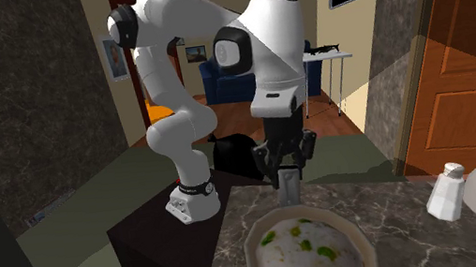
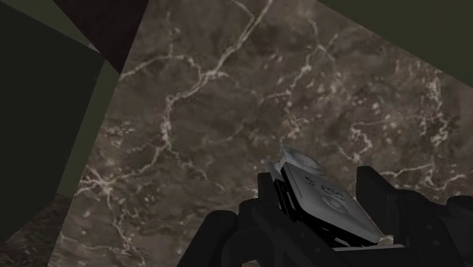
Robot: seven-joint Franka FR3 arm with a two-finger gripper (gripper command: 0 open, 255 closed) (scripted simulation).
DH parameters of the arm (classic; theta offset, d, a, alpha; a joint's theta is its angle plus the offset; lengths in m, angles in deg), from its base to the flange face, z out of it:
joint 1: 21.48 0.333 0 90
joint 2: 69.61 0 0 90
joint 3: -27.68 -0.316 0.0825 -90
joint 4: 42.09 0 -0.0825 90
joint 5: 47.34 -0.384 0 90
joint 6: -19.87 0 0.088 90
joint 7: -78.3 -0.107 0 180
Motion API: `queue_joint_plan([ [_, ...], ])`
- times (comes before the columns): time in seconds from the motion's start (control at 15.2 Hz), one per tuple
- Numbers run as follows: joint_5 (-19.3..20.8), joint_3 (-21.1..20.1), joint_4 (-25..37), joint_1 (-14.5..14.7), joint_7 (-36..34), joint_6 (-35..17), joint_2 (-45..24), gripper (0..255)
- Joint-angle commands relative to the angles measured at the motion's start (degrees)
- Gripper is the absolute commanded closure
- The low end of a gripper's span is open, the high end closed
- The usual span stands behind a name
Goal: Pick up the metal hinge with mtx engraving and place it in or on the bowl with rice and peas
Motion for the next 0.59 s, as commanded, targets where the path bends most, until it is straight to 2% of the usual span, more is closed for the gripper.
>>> queue_joint_plan([
  [0.0, 0.0, -0.1, 1.2, 0.0, 0.0, 1.6, 0.4, 255],
  [0.53, -0.1, -0.2, 6.5, 0.0, -0.1, 8.0, 1.5, 255],
])
